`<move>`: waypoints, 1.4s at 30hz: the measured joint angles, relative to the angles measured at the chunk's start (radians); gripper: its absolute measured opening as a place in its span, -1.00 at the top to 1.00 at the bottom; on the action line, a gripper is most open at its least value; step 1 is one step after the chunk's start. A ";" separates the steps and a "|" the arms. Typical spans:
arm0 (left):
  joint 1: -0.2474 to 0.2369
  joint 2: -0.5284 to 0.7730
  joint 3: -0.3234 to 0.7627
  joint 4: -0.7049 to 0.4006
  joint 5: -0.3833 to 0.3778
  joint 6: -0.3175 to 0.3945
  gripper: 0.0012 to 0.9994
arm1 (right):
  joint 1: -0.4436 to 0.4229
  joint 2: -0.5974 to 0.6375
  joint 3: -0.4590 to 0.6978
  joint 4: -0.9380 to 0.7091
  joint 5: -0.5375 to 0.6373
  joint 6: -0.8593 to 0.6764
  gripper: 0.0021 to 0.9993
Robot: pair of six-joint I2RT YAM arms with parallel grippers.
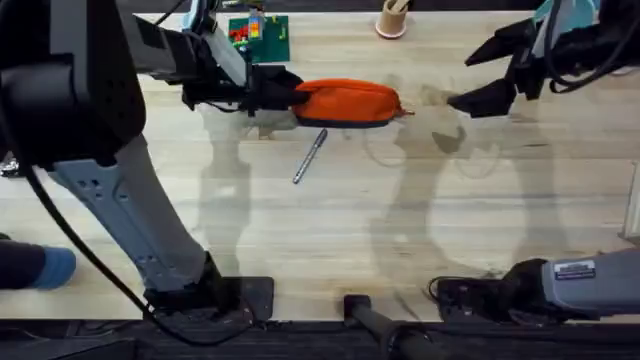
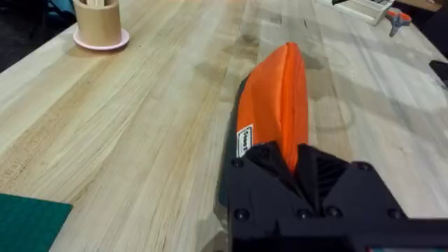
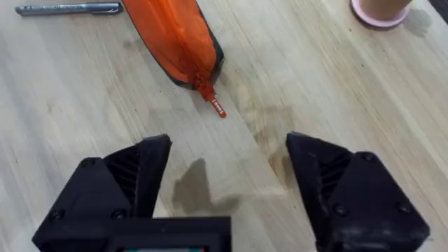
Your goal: Unzip the bag, pick up the pens from the table one at a time and place them inside, then zip the bag closed.
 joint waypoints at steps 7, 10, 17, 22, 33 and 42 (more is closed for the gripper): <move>0.000 0.000 0.000 0.000 0.000 0.000 0.92 | 0.020 0.023 0.001 0.000 -0.007 0.000 -0.99; 0.000 0.000 0.000 0.000 0.000 0.000 0.92 | 0.035 0.053 0.001 0.001 -0.007 0.000 -0.99; 0.000 0.000 0.000 0.000 0.000 0.000 0.92 | 0.074 0.074 0.001 0.017 -0.007 0.000 -0.97; 0.000 0.000 0.000 0.000 0.000 0.000 0.92 | 0.097 0.096 0.002 0.028 -0.007 -0.003 -0.97; 0.000 0.000 0.000 -0.001 0.000 0.000 0.92 | 0.126 0.194 0.002 0.100 -0.007 -0.003 -0.96; 0.000 0.000 0.000 -0.001 0.000 0.000 0.92 | 0.170 0.266 0.002 0.178 -0.007 -0.003 -0.99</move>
